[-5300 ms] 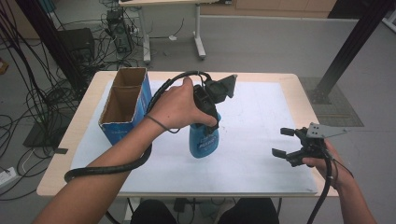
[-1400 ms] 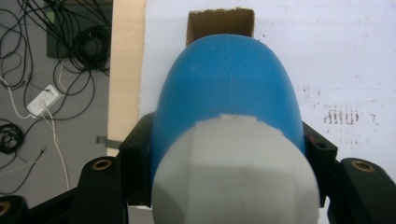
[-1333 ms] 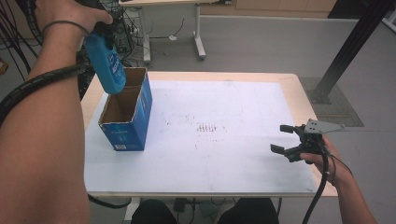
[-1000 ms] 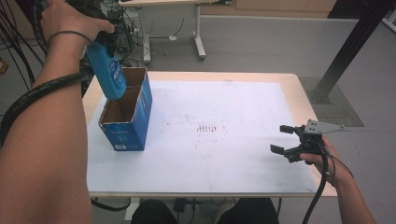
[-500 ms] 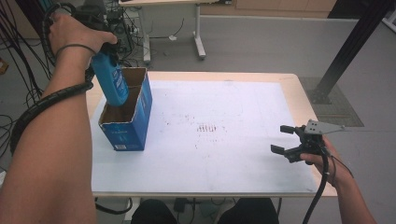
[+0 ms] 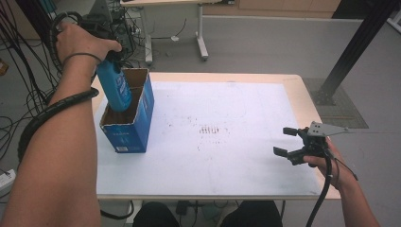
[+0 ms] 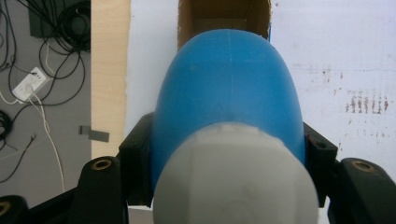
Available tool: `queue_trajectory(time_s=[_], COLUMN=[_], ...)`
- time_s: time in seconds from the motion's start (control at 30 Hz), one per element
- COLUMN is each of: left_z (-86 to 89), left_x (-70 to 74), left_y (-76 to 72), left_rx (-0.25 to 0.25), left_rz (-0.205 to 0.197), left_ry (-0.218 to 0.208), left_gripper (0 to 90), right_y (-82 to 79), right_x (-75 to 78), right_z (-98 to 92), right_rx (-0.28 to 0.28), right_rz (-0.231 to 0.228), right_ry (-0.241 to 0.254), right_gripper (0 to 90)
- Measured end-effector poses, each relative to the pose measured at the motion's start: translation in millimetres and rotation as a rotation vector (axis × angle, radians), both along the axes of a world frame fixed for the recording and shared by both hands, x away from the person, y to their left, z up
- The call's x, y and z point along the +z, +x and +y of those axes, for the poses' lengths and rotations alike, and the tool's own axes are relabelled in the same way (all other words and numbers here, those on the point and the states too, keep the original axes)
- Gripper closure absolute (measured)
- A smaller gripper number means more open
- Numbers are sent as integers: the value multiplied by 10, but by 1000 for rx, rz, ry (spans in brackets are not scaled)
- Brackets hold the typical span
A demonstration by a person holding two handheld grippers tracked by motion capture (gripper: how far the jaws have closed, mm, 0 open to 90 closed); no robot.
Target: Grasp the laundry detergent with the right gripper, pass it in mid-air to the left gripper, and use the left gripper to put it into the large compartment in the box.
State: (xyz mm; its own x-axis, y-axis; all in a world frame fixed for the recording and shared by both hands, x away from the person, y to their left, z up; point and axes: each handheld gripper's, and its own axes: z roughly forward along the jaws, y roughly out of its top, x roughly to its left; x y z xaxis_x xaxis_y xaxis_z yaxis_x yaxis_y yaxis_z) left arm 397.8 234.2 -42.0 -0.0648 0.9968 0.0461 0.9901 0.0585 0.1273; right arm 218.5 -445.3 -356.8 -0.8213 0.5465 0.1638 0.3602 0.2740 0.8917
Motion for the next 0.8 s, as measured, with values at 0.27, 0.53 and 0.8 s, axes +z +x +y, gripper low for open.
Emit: queue_trajectory(time_s=[0.27,0.53,0.8], left_z=[-29,-29,-32], left_x=[-83,-165,-243], left_y=[15,25,25], left_rx=[-6,-9,-14], left_rz=[9,17,16], left_ry=[7,6,0], left_gripper=[378,378,378], right_y=[-5,-17,-37], right_x=[-3,-10,2], right_z=[8,-1,-14], right_rx=[-2,-4,-7], right_rz=[2,3,-1], right_ry=[0,-5,-5], right_gripper=[47,47,47])
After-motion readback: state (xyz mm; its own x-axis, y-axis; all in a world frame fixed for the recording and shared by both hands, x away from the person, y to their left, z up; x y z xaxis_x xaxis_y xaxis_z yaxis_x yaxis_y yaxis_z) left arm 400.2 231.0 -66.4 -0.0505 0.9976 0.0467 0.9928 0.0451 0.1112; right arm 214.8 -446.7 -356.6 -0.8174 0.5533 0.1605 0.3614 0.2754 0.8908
